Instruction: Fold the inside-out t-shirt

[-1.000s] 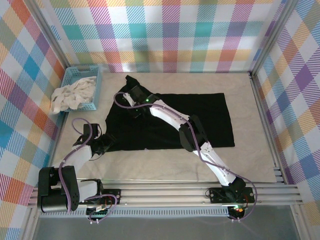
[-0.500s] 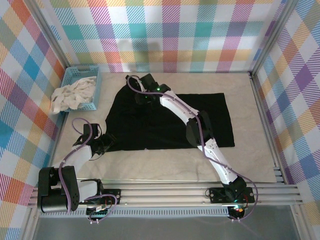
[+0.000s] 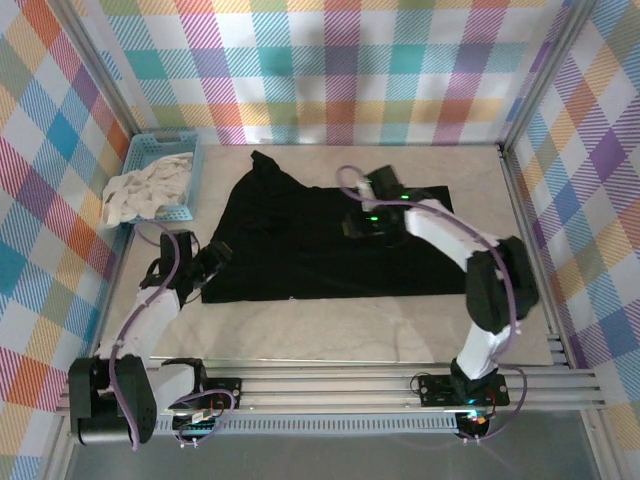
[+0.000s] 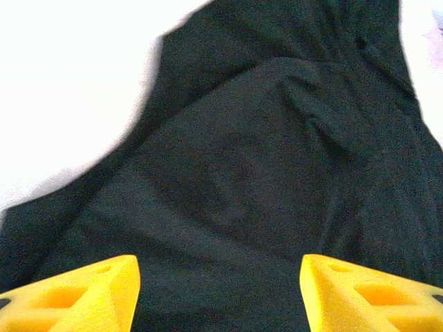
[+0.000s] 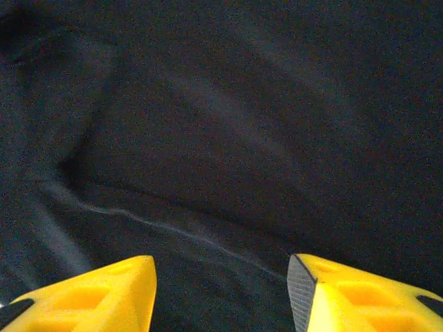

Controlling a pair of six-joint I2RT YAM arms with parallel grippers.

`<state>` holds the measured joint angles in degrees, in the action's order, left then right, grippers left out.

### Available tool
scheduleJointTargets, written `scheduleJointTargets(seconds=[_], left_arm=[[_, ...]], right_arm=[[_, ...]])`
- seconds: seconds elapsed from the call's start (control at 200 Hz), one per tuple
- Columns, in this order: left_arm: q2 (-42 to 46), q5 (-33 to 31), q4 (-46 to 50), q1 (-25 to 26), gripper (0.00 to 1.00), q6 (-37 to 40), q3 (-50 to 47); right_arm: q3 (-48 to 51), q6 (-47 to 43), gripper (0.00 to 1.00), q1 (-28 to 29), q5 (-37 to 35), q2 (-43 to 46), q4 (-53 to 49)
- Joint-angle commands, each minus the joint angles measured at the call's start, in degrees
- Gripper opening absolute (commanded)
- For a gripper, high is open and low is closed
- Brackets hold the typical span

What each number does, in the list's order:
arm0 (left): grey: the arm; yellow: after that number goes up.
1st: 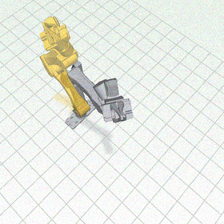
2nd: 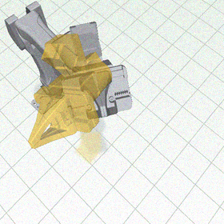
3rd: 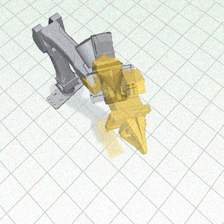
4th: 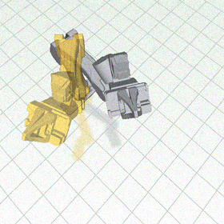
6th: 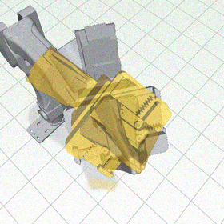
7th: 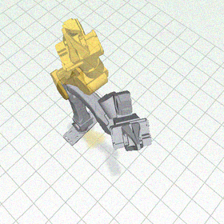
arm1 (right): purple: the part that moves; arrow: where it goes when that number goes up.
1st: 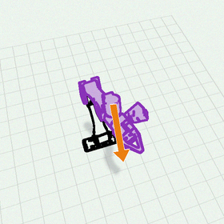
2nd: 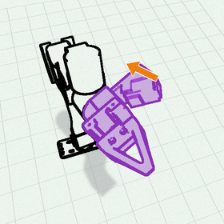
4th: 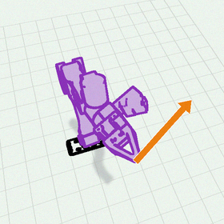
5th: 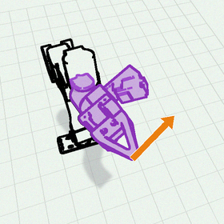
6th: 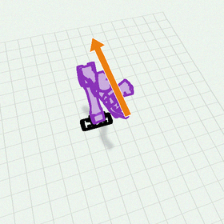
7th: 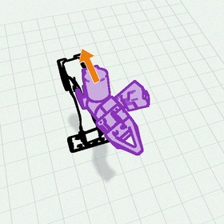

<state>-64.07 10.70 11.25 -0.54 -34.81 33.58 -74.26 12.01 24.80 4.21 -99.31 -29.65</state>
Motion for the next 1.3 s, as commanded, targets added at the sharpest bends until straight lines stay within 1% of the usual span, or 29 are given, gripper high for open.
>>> scheduleJointTargets(seconds=[0.0, 0.05, 0.16, 0.24, 0.31, 0.4, 0.485, 0.525, 0.59, 0.64, 0.68, 0.755, 0.84, 0.855, 0.875, 0.915, 0.985, 1.12, 1.23, 1.295], left_arm=[[-7.0, 1.0, -2.4, 3.5, 0.63, 2.6, 5.2], [-11.2, 1.2, -1.2, 3.8, 0.63, 2.3, 7.6], [-18.5, 2.0, -0.2, 3.8, 0.63, 1.2, 10.2], [-21.3, 2.9, -0.3, 3.8, 0.63, 0.3, 9.8], [-21.8, 3.0, -0.5, 3.7, 0.63, -0.1, 8.0], [-20.3, 2.9, 0.3, 3.7, 0.63, 0.0, 4.2], [-16.9, 2.2, 2.5, 3.7, 0.63, 0.1, -0.2], [-14.3, 2.0, 3.4, 3.7, 0.63, -0.6, -2.8], [-8.8, 2.1, 5.2, 3.7, 0.63, -2.0, -6.7], [-4.1, 2.0, 7.8, 3.8, 0.63, -2.5, -8.2], [-0.1, 1.8, 8.6, 3.8, 0.63, -2.6, -8.1], [5.0, 0.6, 8.1, 3.9, 0.64, -1.9, -5.3], [5.1, -2.5, 5.2, 3.8, 0.65, -0.1, -0.3], [4.4, -3.2, 5.2, 3.8, 0.65, 0.2, 0.7], [3.3, -3.7, 2.8, 3.8, 0.66, 0.6, 2.2], [0.5, -4.5, 1.4, 3.8, 0.66, 1.0, 4.8], [-5.6, -4.1, -1.1, 3.8, 0.68, 1.4, 9.4], [-15.9, -1.8, -4.9, 3.8, 0.7, 0.8, 16.5], [-21.3, -0.2, -8.4, 3.8, 0.7, -0.9, 19.3], [-24.1, 0.4, -8.9, 3.8, 0.7, -1.4, 21.4]], right_arm=[[8.8, 9.4, 0.54, -9.7, 6.3, 2.4, -1.1], [10.2, 10.6, 0.54, -12.6, 6.8, 2.1, -1.1], [10.2, 11.5, 0.53, -15.7, 3.2, -0.9, -3.8], [11.8, 12.4, 0.52, -18.7, 4.3, -2.2, -5.3], [15.0, 13.7, 0.51, -20.7, 5.3, -1.4, -5.2], [19.5, 15.0, 0.51, -22.8, 7.0, 0.9, -5.5], [24.7, 17.1, 0.5, -25.0, 9.4, 4.2, -5.1], [27.3, 18.4, 0.49, -25.7, 9.3, 6.6, -5.1], [31.3, 21.2, 0.49, -25.9, 6.9, 12.5, -4.5], [33.3, 22.8, 0.49, -25.9, 6.5, 17.3, -2.8], [33.2, 22.3, 0.49, -25.5, 6.0, 20.4, -1.1], [29.1, 19.4, 0.52, -23.7, 1.2, 22.9, 0.7], [22.6, 16.5, 0.58, -23.7, -4.3, 20.1, 3.2], [21.4, 16.1, 0.59, -23.9, -5.6, 19.1, 3.5], [19.6, 15.6, 0.6, -24.2, -7.0, 17.5, 3.7], [16.0, 14.9, 0.61, -25.0, -8.5, 14.0, 4.4], [9.6, 14.0, 0.64, -26.1, -12.0, 7.3, 4.8], [-0.8, 14.2, 0.65, -27.3, -15.8, -3.8, 3.8], [-8.0, 14.1, 0.66, -27.5, -17.9, -11.2, 2.5], [-13.4, 13.7, 0.65, -27.5, -18.6, -16.1, -0.9]])
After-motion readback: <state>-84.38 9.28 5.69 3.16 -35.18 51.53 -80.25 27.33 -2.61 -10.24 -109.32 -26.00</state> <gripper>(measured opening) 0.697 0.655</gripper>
